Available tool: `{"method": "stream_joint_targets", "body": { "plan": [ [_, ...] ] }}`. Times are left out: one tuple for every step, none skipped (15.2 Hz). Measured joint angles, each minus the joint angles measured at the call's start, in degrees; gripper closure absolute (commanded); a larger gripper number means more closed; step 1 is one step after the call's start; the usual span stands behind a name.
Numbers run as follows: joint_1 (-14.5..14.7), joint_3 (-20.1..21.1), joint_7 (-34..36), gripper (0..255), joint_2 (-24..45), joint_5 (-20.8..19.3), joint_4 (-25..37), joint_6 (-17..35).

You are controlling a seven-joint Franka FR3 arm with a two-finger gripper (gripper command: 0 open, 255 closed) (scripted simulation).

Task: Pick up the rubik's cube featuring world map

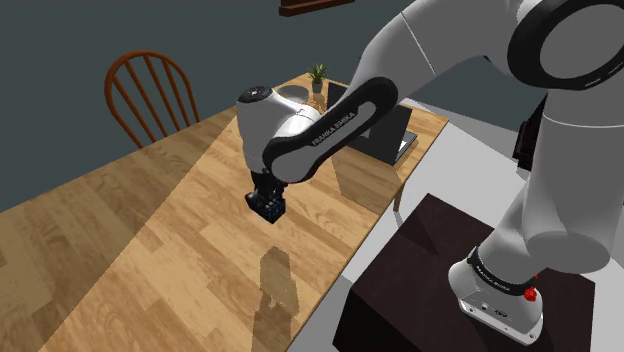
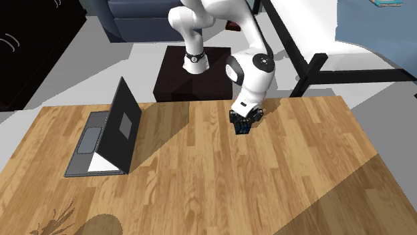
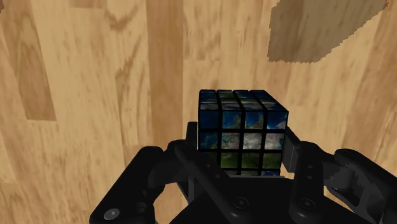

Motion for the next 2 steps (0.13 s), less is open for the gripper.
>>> {"method": "stream_joint_targets", "body": {
  "plan": [
    [-0.17,0.13,-0.29,255,-0.62,0.32,0.05,-0.63],
    [-0.23,0.23,-0.37,255,-1.02,0.51,-0.04,-0.92]
  ]
}}
